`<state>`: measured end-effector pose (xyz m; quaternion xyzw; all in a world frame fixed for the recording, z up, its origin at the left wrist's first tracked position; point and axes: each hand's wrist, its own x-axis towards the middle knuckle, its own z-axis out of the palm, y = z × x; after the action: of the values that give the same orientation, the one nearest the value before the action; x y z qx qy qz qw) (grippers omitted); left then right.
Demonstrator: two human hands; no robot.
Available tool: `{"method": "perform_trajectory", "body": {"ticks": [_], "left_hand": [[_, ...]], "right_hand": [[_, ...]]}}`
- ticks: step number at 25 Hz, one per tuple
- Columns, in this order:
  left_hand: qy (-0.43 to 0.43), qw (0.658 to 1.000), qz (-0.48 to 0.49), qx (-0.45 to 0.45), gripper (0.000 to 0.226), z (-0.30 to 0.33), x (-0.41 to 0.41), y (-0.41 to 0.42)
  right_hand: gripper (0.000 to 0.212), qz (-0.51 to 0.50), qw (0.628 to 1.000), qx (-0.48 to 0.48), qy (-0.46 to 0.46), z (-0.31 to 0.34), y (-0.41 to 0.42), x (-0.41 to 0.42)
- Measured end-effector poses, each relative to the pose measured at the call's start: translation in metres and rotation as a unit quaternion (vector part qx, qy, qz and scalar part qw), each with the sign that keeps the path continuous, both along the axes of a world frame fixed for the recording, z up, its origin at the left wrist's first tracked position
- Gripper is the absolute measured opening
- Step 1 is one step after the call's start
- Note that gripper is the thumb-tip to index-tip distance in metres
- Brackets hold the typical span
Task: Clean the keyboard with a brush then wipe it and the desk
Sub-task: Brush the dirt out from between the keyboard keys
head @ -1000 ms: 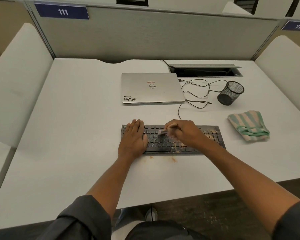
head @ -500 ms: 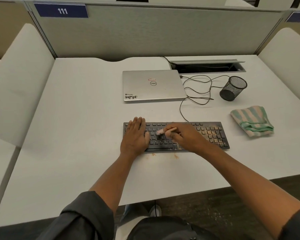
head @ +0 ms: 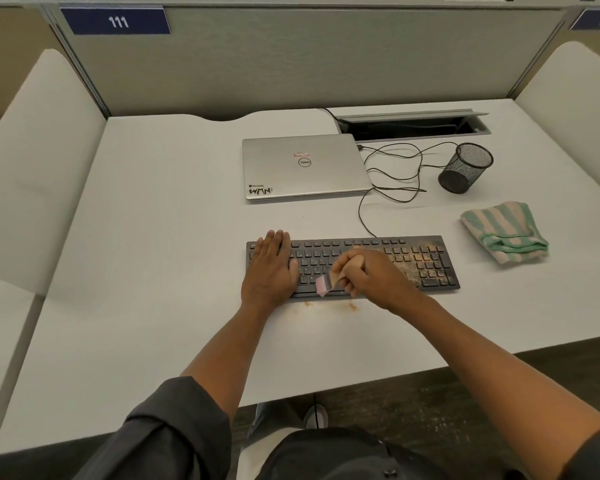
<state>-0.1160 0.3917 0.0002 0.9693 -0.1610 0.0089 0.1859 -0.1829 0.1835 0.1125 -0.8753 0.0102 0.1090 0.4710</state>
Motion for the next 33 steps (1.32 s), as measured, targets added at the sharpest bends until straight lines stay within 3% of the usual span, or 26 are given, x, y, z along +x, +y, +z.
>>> {"method": "perform_trajectory", "body": {"ticks": [3,6,10,12,15,17,20,21,27,31,33], "left_hand": [[0.005,1.000,0.000,0.002,0.081,0.002,0.001,-0.001],[0.008,1.000,0.002,0.002,0.079,0.001,0.000,0.000],[0.007,1.000,0.001,0.008,0.071,0.002,0.000,0.000],[0.010,1.000,0.001,0.008,0.070,0.002,0.001,-0.001],[0.013,1.000,0.001,0.009,0.071,0.002,0.000,-0.001],[0.011,1.000,0.001,0.011,0.071,0.002,0.001,-0.001],[0.007,1.000,0.000,0.009,0.069,0.001,0.001,-0.001],[0.006,1.000,0.001,0.008,0.069,0.001,0.000,-0.001],[0.022,1.000,-0.003,0.021,0.072,-0.002,0.003,0.000],[0.020,1.000,-0.004,0.019,0.076,-0.003,0.005,0.001],[0.021,1.000,-0.005,0.018,0.078,-0.004,0.006,0.002]], "right_hand": [[0.042,-0.014,0.994,-0.110,-0.021,0.005,-0.001,0.002],[0.040,-0.031,0.976,-0.211,-0.045,0.009,-0.012,0.010],[0.021,-0.110,0.993,-0.006,0.040,0.005,-0.003,0.010],[0.013,-0.107,0.991,-0.070,0.045,0.002,-0.001,0.009],[0.015,-0.101,0.964,-0.244,-0.004,0.005,-0.013,0.009],[0.015,-0.122,0.973,-0.198,0.000,0.006,-0.021,0.008],[0.012,-0.167,0.985,-0.002,0.043,0.005,-0.012,0.000],[0.012,-0.170,0.984,0.021,0.047,0.002,-0.008,-0.004],[0.014,-0.257,0.961,-0.095,-0.038,-0.010,-0.012,-0.017],[0.020,-0.264,0.961,0.087,0.016,-0.007,0.007,-0.027],[0.022,-0.263,0.958,0.112,0.038,-0.012,0.017,-0.033]]}}
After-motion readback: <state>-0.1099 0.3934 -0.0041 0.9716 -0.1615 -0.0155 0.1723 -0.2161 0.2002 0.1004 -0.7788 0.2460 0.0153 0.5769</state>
